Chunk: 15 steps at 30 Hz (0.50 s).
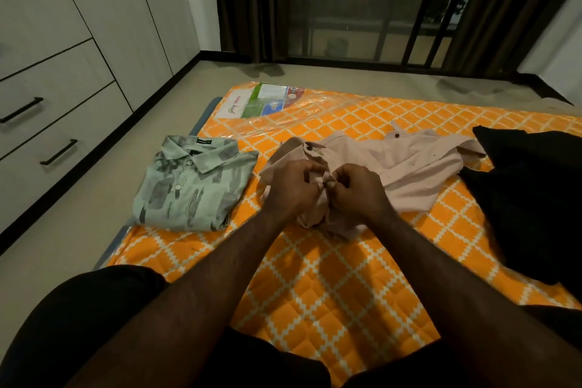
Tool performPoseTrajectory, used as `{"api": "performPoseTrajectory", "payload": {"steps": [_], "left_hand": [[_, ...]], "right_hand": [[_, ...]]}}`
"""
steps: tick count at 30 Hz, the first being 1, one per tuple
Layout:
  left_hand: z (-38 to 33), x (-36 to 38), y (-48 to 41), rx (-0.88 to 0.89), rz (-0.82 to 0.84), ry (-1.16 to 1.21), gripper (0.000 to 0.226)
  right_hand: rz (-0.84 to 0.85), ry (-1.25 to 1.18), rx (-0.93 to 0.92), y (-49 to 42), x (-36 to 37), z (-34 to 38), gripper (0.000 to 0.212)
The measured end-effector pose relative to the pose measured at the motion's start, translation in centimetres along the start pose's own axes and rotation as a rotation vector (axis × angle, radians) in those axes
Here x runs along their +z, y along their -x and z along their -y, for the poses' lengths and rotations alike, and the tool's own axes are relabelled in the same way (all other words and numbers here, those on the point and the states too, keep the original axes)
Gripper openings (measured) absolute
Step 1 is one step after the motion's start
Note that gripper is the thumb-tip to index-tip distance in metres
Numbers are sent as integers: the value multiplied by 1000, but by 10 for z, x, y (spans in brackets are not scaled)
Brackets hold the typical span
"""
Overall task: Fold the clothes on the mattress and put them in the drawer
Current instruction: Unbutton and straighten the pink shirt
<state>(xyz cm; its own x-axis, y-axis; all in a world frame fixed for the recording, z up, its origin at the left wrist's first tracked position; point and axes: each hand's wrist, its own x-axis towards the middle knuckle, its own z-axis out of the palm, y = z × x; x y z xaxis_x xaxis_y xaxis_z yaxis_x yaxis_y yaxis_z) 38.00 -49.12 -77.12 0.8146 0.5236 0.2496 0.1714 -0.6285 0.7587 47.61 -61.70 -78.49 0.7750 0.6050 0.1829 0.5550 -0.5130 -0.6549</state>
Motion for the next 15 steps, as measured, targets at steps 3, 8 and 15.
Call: {"api": "performPoseTrajectory", "payload": {"steps": [3, 8, 15], "left_hand": [[0, 0, 2, -26, 57, -62, 33], [2, -1, 1, -115, 211, -111, 25], [0, 2, 3, -227, 83, 63, 8]], "right_hand": [[-89, 3, 44, 3, -1, 3, 27], [-118, 123, -127, 12, 4, 12, 10], [-168, 164, -96, 12, 9, 4, 17]]}}
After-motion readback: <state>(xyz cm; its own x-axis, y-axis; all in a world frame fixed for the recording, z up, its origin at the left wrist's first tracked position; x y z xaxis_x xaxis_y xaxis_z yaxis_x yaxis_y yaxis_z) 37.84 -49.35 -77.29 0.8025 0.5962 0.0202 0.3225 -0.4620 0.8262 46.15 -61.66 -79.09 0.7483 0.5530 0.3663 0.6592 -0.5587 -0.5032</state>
